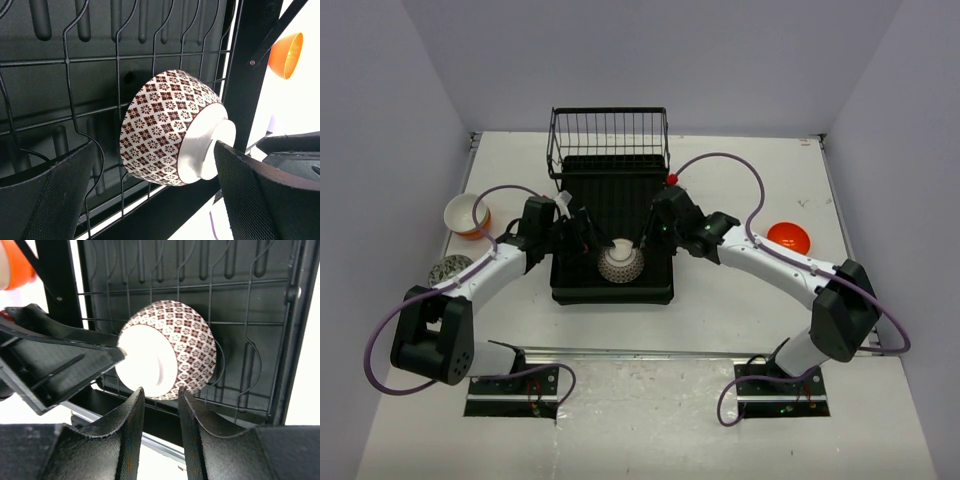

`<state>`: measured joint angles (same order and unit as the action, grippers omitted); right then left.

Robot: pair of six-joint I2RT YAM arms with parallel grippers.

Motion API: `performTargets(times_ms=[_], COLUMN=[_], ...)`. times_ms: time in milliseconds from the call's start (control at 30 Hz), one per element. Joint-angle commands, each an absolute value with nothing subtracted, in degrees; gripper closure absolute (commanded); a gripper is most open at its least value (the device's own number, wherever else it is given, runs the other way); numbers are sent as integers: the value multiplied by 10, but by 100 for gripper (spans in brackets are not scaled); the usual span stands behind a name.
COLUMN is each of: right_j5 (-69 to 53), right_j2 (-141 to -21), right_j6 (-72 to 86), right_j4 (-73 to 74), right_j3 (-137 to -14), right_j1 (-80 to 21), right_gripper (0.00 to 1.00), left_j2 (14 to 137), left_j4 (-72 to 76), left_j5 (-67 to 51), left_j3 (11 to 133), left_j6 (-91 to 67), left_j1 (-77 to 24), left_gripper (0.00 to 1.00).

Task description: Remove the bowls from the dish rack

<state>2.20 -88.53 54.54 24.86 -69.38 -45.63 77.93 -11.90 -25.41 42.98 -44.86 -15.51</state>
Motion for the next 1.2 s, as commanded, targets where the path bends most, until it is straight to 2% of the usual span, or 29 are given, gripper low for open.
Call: performTargets(times_ms=[0,367,933,1167], right_j5=[41,18,4,-13], right_j2=[-884,-950,-1006,-1017], right_j6=[550,561,544,533], right_j4=[267,263,258,265], right_j3=[-686,-675,-718,-729], right_j1=[-457,-456,-456,-456], right_gripper=[65,71,72,72], left_j2=[807,809,821,782], left_j4=[-191,-182,-167,-155], left_j5=[-232,-250,-281,-268], left_j3=[409,415,427,427], left_j6=[-456,-453,-450,-462], left_j1=[-149,-151,-152,-152], left_gripper=[0,0,0,0])
